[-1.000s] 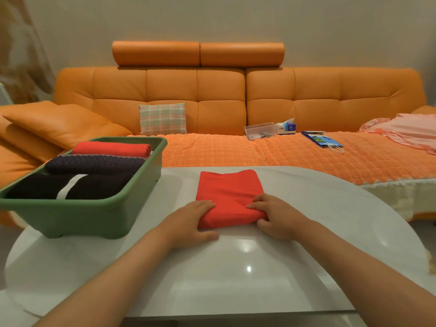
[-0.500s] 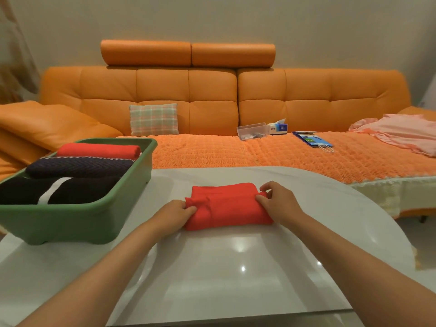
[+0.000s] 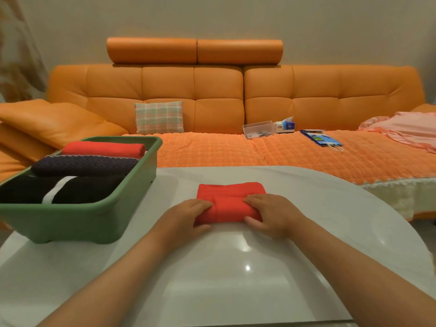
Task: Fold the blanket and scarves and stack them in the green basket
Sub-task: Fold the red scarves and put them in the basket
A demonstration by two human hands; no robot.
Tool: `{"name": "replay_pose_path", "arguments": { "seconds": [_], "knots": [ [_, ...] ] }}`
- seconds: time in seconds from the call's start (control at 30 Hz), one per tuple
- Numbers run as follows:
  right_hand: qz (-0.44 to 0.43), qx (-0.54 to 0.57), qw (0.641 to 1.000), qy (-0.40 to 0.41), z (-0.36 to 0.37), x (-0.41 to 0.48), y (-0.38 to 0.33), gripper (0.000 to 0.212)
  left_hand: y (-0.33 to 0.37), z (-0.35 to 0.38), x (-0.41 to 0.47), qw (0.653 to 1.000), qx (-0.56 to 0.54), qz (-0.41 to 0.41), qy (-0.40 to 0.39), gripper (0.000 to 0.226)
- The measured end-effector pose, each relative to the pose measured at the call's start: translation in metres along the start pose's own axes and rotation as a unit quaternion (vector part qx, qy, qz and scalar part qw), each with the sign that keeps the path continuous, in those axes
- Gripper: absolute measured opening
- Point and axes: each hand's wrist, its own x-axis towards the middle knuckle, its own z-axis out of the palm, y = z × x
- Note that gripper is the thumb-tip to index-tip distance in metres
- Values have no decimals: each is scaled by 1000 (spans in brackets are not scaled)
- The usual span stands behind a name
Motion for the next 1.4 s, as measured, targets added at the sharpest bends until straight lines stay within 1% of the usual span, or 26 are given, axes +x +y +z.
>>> {"name": "replay_pose_path", "arguments": {
  "seconds": [0.07, 0.17, 0.2, 0.3, 0.43, 0.5, 0.57, 0.6, 0.63, 0.73, 0.77, 0.8, 0.83, 0.87, 0.97, 1.0, 1.07, 1.13, 1.17, 1.23, 1.27, 1.3, 1.33, 1.4],
  "knots": [
    [-6, -7, 999, -37, 0, -1, 9, 65, -9, 3, -3, 1000, 4, 12, 11, 51],
    [-1, -18, 998, -68, 0, 2, 14, 71, -15, 1, -2, 999, -19, 39, 16, 44],
    [-1, -23, 997, -77, 0, 2, 15, 71, -15, -1, -3, 998, 0, 55, 30, 40],
    [4, -26, 995, -101, -6, 1, 18, 72, -23, -5, -5, 986, 106, 107, 66, 15],
    [1, -10, 995, -103, -7, -1, 18, 70, -31, -11, -3, 975, 162, 133, 72, 12],
    [1, -1, 996, -88, -3, -1, 17, 70, -25, -11, -2, 971, 170, 148, 78, 19],
    [-1, 4, 998, -67, 0, 0, 16, 70, -12, -13, 2, 975, 161, 128, 86, 24],
    [-1, 9, 998, -61, 2, 0, 16, 69, -5, -13, 6, 981, 140, 108, 84, 23],
    [1, 16, 998, -57, 3, 0, 15, 69, 2, -13, 10, 986, 118, 90, 75, 28],
    [9, 49, 997, -54, 3, 0, 15, 66, 15, -9, 19, 994, 91, 59, -20, 61],
    [10, 63, 997, -52, 1, 0, 15, 64, 17, -6, 19, 994, 80, 46, -50, 66],
    [17, 85, 995, -48, -2, 0, 15, 61, 17, -4, 17, 995, 56, 25, -74, 67],
    [30, 115, 992, -38, -6, -1, 16, 57, 16, -4, 15, 996, 20, -1, -89, 63],
    [53, 155, 986, -24, -11, -2, 16, 51, 14, -5, 13, 995, -26, -26, -92, 53],
    [130, 273, 953, 7, -23, -6, 20, 31, 10, -12, 14, 981, -153, -104, -56, 15],
    [150, 305, 940, 12, -25, -6, 21, 28, 9, -13, 16, 972, -184, -135, -47, 9],
    [188, 346, 919, 16, -25, -3, 23, 21, 11, -13, 19, 954, -228, -191, -38, 9],
    [231, 334, 914, 12, -20, 3, 25, 15, 12, -8, 23, 938, -247, -242, -30, 16],
    [255, 313, 915, 6, -17, 6, 24, 17, 13, -5, 26, 930, -249, -270, -23, 18],
    [293, 236, 926, -9, -11, 10, 23, 30, 14, 1, 33, 921, -226, -319, -13, 21],
    [295, 169, 940, -15, -9, 11, 21, 37, 15, 3, 36, 921, -199, -336, -11, 23],
    [279, 99, 955, -9, -8, 11, 18, 42, 16, 4, 37, 924, -165, -346, -4, 25],
    [244, 44, 969, 17, -7, 12, 15, 44, 17, 5, 38, 931, -132, -341, 16, 27],
    [135, 8, 988, 80, -8, 14, 6, 49, 21, 7, 41, 949, -87, -290, 81, 26]
  ]
}}
